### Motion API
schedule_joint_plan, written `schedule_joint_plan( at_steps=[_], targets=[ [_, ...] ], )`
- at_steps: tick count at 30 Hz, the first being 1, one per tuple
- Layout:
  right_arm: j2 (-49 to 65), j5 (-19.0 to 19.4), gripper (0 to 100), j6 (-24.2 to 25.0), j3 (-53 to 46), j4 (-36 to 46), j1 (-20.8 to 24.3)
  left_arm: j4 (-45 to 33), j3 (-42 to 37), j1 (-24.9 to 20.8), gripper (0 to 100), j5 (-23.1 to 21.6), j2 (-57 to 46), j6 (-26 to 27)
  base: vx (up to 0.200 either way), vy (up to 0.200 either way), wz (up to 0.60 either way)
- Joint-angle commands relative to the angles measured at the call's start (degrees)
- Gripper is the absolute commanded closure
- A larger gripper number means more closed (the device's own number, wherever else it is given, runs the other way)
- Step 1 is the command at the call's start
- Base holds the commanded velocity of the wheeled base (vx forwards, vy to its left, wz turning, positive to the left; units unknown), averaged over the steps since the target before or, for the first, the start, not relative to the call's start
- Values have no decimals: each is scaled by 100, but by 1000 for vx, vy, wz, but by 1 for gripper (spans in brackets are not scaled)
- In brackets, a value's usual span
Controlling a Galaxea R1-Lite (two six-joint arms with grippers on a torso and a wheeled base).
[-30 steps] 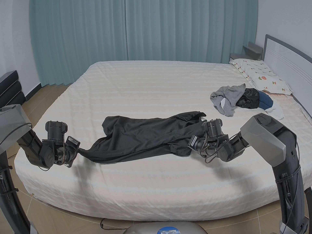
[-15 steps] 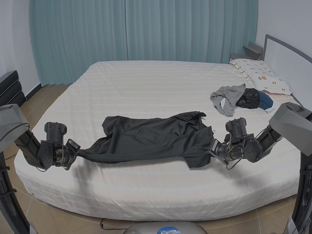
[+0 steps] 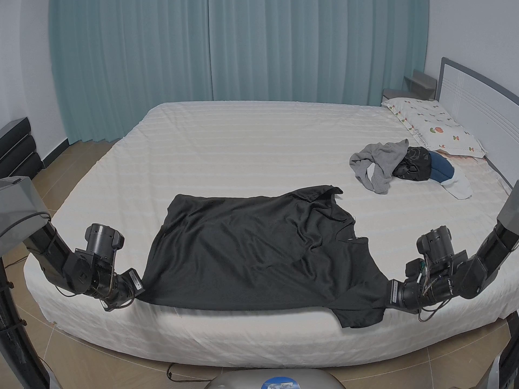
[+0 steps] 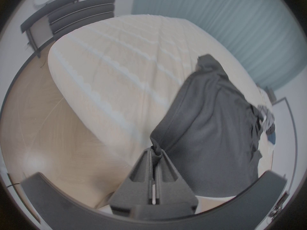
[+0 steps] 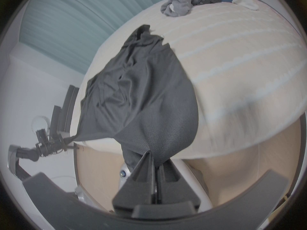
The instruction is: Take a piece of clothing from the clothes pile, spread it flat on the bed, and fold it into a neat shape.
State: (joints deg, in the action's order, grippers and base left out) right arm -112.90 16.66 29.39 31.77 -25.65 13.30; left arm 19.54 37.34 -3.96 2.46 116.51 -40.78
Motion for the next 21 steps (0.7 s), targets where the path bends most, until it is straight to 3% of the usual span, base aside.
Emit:
schedule_joint_plan(
  at_steps=[1, 12, 13, 14, 15, 21],
  targets=[
    [312, 47, 100, -188, -514, 86, 6, -126, -280, -219, 100, 26, -23, 193, 0, 0, 0],
    [110, 47, 100, -188, -707, 86, 50, -513, -271, -281, 100, 17, 4, 369, 0, 0, 0],
    [84, 47, 100, -188, -707, 95, 59, -513, -271, -289, 0, 17, 4, 360, 0, 0, 0],
    [57, 47, 100, -188, -707, 86, 59, -513, -271, -298, 0, 17, 4, 351, 0, 0, 0],
    [48, 56, 0, -188, -707, 78, 67, -504, -271, -307, 0, 17, 4, 342, 0, 0, 0],
    [40, 74, 0, -91, -435, 7, -3, -469, -201, -298, 0, -9, -40, 290, 0, 0, 0]
  ],
)
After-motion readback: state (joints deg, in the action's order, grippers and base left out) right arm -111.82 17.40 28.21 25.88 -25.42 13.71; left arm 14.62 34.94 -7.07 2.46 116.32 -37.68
